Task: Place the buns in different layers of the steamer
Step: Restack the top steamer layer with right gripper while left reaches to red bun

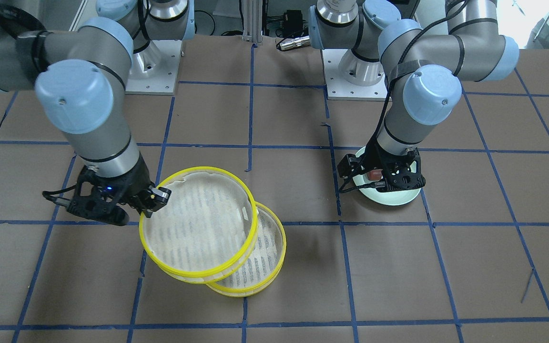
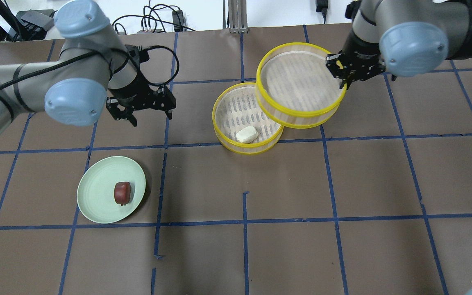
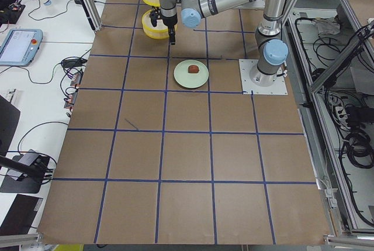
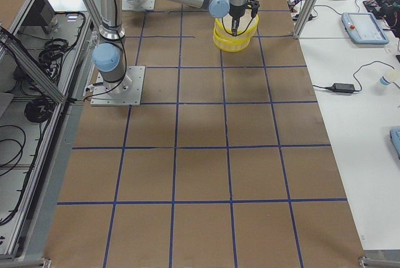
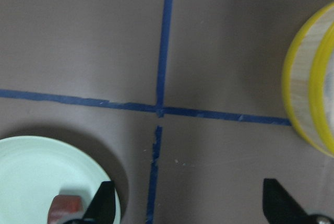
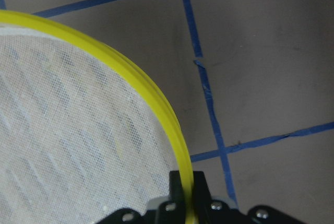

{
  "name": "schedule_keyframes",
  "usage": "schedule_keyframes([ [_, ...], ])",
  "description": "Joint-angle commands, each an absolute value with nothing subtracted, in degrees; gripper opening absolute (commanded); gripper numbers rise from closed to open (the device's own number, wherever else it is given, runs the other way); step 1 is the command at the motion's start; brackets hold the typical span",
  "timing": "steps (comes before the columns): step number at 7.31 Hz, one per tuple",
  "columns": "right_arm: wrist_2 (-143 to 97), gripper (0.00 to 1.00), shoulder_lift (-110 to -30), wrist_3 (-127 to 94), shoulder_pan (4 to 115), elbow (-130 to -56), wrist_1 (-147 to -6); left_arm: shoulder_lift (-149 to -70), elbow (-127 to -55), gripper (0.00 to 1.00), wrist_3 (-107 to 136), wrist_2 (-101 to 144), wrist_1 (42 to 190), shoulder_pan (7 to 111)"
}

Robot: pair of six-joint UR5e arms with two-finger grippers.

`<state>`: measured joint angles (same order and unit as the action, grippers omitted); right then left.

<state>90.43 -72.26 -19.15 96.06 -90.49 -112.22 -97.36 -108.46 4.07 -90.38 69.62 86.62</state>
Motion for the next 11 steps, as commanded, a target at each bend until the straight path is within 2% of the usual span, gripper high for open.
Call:
schedule_keyframes([
  [1, 91.3, 0.01, -68.3, -22.8, 100.3, -90.7, -116.2, -94.9, -114.8, 1.00, 2.9, -94.1, 69.6, 85.9],
  [4, 92.1, 0.01, -65.9, -22.9, 100.6, -90.9, -117.8, -94.9, -117.5, 0.98, -0.6, -97.5, 68.7, 84.6],
  [7, 93.3, 0.02, -65.7, -24.2, 101.7, -90.8, -117.8, -97.0, -118.7, 0.98, -1.1, -97.5, 68.5, 77.7],
  [11, 94.7, 0.02, -65.1, -23.8, 102.4, -90.8, -117.9, -100.3, -118.8, 0.98, -1.1, -95.1, 66.6, 82.1],
])
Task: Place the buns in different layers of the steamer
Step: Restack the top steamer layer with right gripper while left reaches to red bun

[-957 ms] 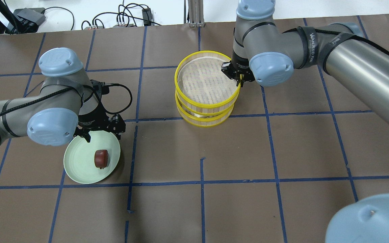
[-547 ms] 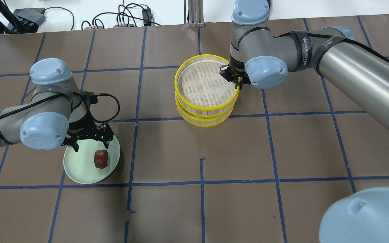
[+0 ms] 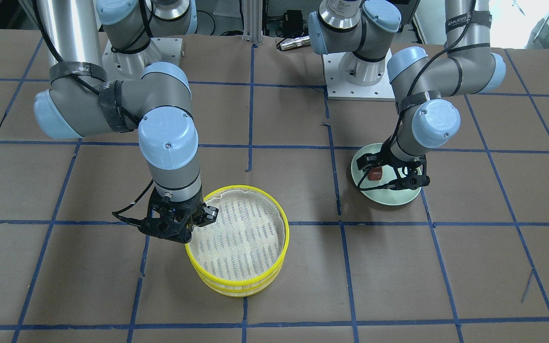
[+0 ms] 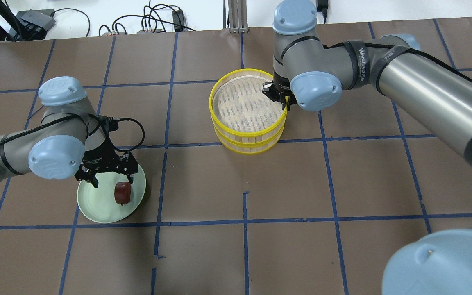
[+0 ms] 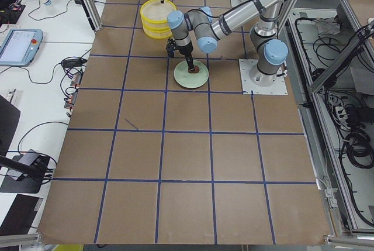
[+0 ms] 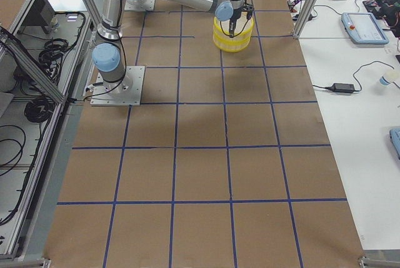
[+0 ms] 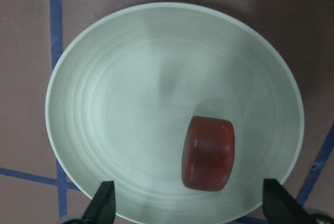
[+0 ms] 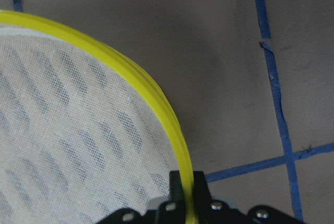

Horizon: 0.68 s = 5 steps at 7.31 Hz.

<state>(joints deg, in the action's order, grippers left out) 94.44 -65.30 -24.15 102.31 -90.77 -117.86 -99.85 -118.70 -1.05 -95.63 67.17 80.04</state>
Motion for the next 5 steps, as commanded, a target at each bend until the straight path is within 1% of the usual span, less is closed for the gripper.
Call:
schedule_keyframes([
  [1, 94.9, 0.02, -64.9, -23.7, 102.4, -90.8, -117.9, -100.3, -118.9, 0.96, -1.1, -95.3, 66.6, 82.0],
  [3, 94.8, 0.04, -65.0, -24.2, 102.4, -90.9, -117.8, -100.1, -118.9, 0.95, -1.3, -95.6, 66.6, 81.8],
  [4, 94.8, 0.18, -65.0, -24.4, 102.3, -90.9, -117.7, -100.1, -118.9, 0.95, -1.6, -95.7, 66.6, 81.7],
  [5, 94.9, 0.98, -65.4, -23.7, 102.3, -90.9, -117.2, -100.4, -118.9, 0.95, -1.6, -97.1, 66.6, 81.7],
])
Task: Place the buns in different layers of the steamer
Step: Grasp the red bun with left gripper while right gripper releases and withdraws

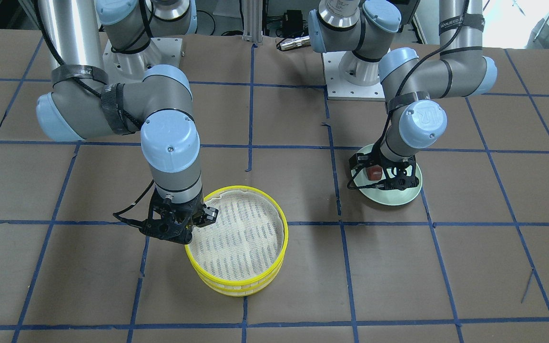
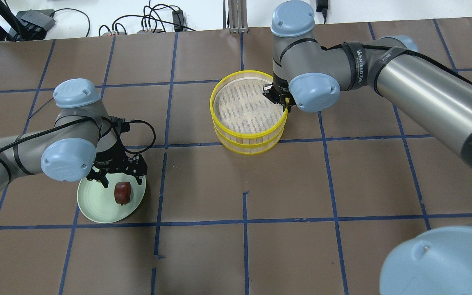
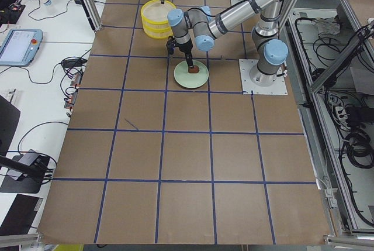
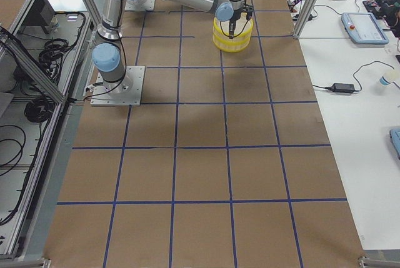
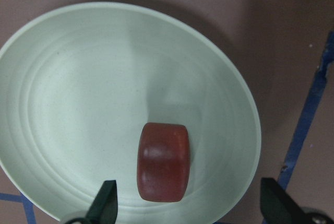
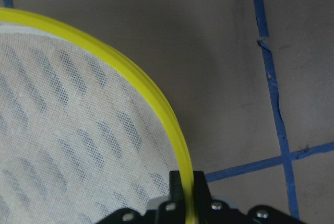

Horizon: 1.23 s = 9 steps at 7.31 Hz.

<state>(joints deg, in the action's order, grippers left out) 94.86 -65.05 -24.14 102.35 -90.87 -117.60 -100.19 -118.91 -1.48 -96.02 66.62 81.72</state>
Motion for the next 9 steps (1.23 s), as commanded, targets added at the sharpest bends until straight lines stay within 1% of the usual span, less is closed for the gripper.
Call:
schedule_keyframes([
  [1, 94.7, 1.00, -66.4, -23.6, 102.2, -90.9, -116.5, -100.5, -119.0, 0.95, -1.6, -98.1, 66.6, 81.7],
  [2, 94.1, 1.00, -68.2, -23.4, 100.8, -89.7, -114.7, -100.5, -119.0, 0.94, -1.6, -98.3, 66.6, 81.7],
  [4, 94.0, 1.00, -74.7, -11.6, 93.8, -85.9, -103.0, -100.5, -119.4, 0.89, -1.5, -99.8, 66.5, 81.7],
  [5, 92.0, 1.00, -78.0, -7.1, 89.0, -84.0, -98.0, -100.5, -119.7, 0.77, -1.4, -99.6, 66.6, 81.7],
  [6, 90.0, 1.00, -81.8, -6.0, 87.5, -81.8, -91.6, -100.5, -119.8, 0.60, -1.3, -99.3, 66.6, 81.7],
  [7, 89.8, 1.00, -86.2, -5.9, 88.5, -81.4, -85.9, -100.6, -119.9, 0.47, -1.2, -99.2, 66.6, 81.7],
  [8, 88.7, 1.00, -90.0, -6.0, 91.4, -82.1, -84.3, -100.5, -119.8, 0.33, -1.2, -99.2, 66.5, 81.7],
  [9, 89.4, 1.00, -90.6, -6.0, 95.1, -84.0, -85.1, -100.6, -119.8, 0.12, -1.1, -99.2, 65.8, 81.7],
])
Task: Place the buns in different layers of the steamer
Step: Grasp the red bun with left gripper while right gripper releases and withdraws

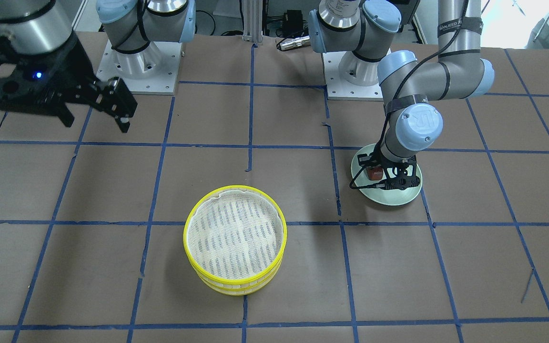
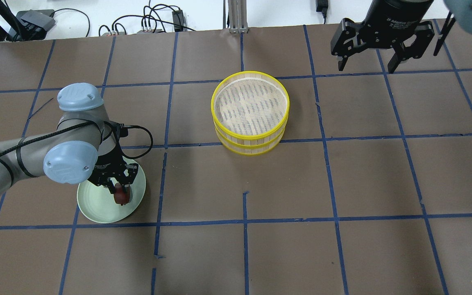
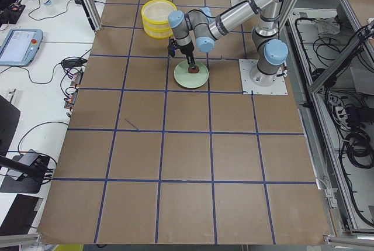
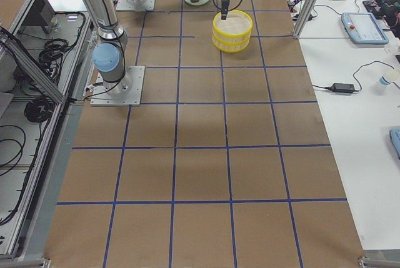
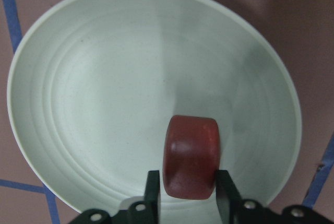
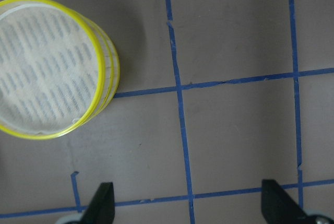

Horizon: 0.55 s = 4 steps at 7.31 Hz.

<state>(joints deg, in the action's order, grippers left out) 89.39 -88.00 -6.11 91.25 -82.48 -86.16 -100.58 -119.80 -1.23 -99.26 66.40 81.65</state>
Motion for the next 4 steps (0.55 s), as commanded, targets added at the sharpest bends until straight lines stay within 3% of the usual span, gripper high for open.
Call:
schedule_keyframes([
  [1, 89.6, 1.00, -90.5, -6.2, 95.2, -87.0, -84.7, -100.6, -119.8, 0.05, -0.9, -99.1, 65.0, 81.7],
  [4, 90.4, 1.00, -91.3, 1.5, 88.8, -89.0, -86.1, -98.7, -113.6, 0.05, 1.1, -99.3, 65.6, 82.3],
])
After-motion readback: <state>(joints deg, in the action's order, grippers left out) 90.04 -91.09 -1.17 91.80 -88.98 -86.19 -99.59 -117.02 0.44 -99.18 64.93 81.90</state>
